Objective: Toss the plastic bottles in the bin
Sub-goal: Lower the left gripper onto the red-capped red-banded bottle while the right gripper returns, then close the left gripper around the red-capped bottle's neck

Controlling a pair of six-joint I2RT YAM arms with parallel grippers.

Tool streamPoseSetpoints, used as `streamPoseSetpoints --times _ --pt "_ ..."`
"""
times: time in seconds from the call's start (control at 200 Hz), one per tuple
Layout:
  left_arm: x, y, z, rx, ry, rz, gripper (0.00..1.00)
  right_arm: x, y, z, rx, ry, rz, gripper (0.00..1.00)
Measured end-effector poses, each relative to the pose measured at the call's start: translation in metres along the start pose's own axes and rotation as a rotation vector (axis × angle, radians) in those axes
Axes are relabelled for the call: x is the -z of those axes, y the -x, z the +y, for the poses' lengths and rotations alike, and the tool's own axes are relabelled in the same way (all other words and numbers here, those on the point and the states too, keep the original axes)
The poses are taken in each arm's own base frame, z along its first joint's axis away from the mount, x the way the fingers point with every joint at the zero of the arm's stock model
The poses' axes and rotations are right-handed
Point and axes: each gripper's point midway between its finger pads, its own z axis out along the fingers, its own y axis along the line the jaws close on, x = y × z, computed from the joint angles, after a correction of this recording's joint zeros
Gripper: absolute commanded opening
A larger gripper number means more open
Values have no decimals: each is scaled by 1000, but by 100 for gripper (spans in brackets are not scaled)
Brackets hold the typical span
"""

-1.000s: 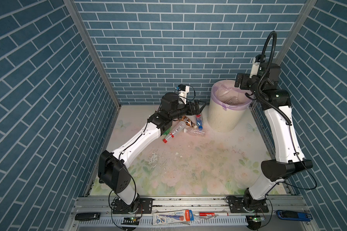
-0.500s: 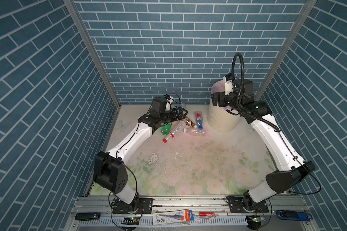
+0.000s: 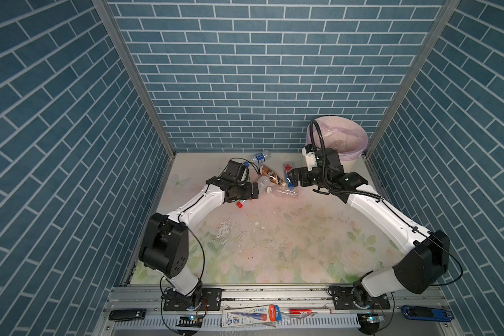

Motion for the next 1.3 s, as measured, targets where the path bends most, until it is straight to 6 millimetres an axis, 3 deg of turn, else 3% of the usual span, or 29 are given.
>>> streamPoseSetpoints --times 0.11,0.3,0.64,0.945,1.3 --pt "-15 -12 12 -17 45 30 97 -5 -10 13 -3 48 15 99" --pt "-29 -7 20 -58 77 2 90 -9 -18 28 8 105 31 99" --pt "-64 -17 36 -102 135 42 82 -10 -17 32 8 129 27 99" --pt "-69 -17 36 -119 139 45 71 -13 -19 33 -17 135 38 99" --pt "-85 -34 30 -151 141 95 56 -16 -20 33 -27 140 44 99"
